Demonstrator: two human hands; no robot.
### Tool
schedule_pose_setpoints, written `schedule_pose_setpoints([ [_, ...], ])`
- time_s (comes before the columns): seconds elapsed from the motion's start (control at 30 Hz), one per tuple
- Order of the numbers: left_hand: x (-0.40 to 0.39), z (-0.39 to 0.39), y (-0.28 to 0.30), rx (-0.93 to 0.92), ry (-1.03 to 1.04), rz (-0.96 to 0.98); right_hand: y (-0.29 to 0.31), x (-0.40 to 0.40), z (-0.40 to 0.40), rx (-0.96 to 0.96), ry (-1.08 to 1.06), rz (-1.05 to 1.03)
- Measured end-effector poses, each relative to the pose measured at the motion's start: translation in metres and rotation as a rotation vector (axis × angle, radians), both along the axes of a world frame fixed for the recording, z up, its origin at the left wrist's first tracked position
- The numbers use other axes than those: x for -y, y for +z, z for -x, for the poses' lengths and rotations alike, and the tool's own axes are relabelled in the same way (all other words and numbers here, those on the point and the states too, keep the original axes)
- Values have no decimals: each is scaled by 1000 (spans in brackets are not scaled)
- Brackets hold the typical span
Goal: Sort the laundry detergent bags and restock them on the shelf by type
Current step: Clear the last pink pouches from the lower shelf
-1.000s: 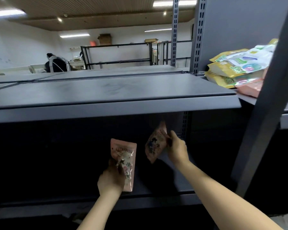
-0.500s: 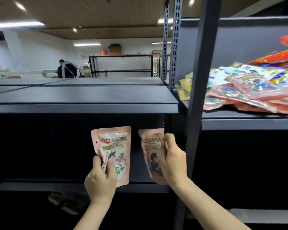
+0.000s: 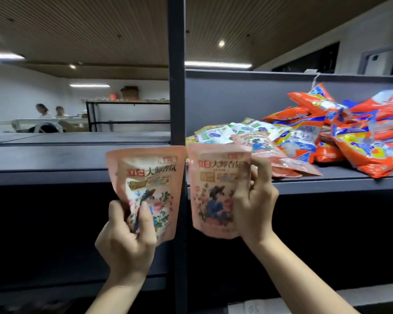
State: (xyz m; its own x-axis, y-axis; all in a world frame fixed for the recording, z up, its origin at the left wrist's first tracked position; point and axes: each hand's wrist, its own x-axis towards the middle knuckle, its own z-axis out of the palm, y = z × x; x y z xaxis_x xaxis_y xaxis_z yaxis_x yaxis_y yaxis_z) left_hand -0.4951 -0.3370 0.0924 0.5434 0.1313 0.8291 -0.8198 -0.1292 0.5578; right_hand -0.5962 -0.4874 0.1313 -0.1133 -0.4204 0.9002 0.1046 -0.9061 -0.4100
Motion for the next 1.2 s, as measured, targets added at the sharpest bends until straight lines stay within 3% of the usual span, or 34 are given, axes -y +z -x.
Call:
schedule_pose_setpoints([
  [0.23,56,23,45,187,-9,-70,56,65,43,107,-180,-39],
  [0.4,92,34,67,193,-40,-128,98,113,66,171,-430,52],
  [0.53,116,39,71,195,-34,-134,117,158,73,115,-616,145],
  [0.63,132,42,73,139,13,-121,111,186,65,-46,-648,283],
  [0.7,144,47,78,59,52,-108,88,213,55,-335,-621,346],
  [0.77,156,52,85,-27,75,-94,66,233,49,-723,-315,199],
  [0.83,169,54,94,-97,90,-81,55,244,51,-913,-72,66],
  [0.97,200,50,117,-174,82,-35,62,251,63,-1007,-97,-32],
  [1.1,245,31,150,-382,-78,39,57,256,60,-1044,-206,10],
  [1.2,278,12,158,-602,-178,-200,51,257,53,-1021,-408,-9],
])
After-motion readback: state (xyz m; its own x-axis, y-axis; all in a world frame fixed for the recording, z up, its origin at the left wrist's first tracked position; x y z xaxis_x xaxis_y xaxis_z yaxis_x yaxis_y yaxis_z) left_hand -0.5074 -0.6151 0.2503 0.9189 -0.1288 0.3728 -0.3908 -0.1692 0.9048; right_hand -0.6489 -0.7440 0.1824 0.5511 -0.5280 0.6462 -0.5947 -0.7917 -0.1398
